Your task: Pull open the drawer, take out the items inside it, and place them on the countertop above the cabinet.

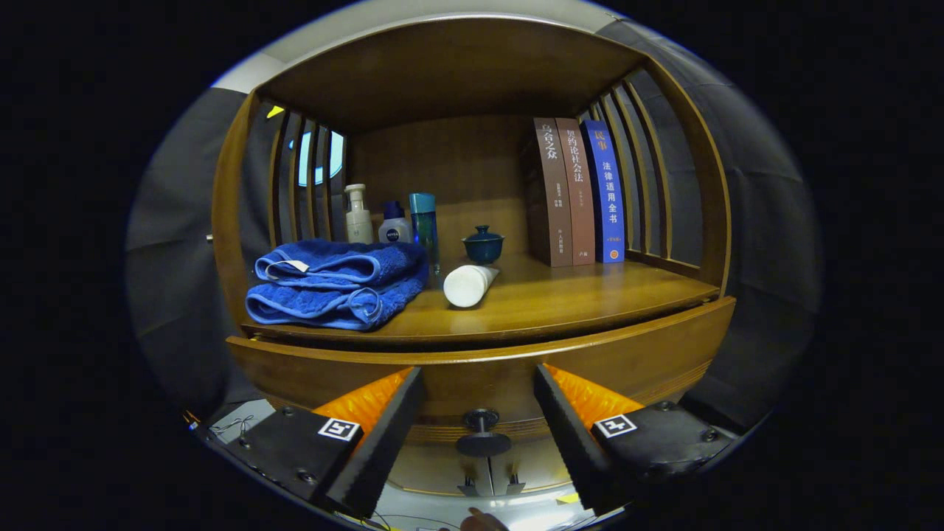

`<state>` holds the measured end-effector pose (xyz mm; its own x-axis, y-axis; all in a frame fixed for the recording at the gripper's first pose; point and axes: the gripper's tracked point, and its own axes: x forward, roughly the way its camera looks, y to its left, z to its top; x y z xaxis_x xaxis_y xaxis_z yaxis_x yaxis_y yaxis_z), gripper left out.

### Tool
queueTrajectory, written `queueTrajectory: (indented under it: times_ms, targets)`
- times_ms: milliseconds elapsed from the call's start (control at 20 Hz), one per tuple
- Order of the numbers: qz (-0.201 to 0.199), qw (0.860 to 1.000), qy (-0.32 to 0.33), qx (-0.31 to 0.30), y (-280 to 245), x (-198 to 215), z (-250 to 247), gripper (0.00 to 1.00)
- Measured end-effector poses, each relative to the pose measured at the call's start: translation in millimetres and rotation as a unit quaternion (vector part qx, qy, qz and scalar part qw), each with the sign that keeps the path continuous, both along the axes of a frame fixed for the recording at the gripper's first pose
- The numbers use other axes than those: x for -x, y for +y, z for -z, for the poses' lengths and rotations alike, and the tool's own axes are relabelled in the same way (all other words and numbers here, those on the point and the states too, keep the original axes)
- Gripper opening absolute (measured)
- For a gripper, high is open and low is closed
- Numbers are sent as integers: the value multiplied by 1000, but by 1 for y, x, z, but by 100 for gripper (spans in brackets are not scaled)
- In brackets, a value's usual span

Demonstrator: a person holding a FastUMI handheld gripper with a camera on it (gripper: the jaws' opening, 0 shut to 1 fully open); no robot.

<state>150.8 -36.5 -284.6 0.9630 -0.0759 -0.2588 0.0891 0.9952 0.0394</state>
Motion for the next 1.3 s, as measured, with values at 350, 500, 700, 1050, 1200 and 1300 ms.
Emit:
queueTrajectory:
  times_ms: [350,500,700,1050,1200,1300]
  targets:
    - [6,1000,-5,4,0,-7,-1,99]
    - [5,1000,-1,3,0,-7,0,99]
    - [-6,1000,5,14,3,-4,-4,100]
    - [-8,1000,-16,20,-3,13,-43,100]
    - [-3,999,-30,29,-9,24,-86,100]
    - [-6,998,-39,38,-7,34,-120,100]
